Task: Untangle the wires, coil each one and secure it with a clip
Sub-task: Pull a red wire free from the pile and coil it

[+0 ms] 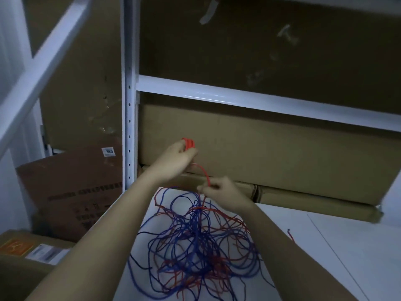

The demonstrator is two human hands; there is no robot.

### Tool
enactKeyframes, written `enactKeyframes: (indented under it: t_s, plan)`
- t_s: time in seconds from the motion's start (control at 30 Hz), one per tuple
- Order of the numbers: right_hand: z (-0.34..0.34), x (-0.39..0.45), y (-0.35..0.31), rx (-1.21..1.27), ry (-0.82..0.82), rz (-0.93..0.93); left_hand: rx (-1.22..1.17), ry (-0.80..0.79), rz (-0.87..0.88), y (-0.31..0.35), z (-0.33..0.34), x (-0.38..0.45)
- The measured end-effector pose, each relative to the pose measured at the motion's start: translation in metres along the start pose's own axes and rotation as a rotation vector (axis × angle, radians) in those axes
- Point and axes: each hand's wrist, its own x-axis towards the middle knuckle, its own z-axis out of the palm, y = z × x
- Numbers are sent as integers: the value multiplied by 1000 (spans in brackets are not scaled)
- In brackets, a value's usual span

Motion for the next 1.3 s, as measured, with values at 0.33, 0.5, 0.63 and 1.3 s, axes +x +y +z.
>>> enactKeyframes:
  t_s: [0.33, 0.5, 0.63, 1.3]
  plan:
    - [-35, 30, -65, 148, 482, -93, -291, -56, 84, 5, -26, -1]
    - [-51, 47, -99, 80, 643, -237, -268, -33, 146, 18, -31, 7]
    - [-54, 48, -90, -167, 371, -22, -236, 14, 186, 21, -30, 17]
    - [-46, 59, -71, 136, 734, -39, -578, 45, 156, 8, -45, 22]
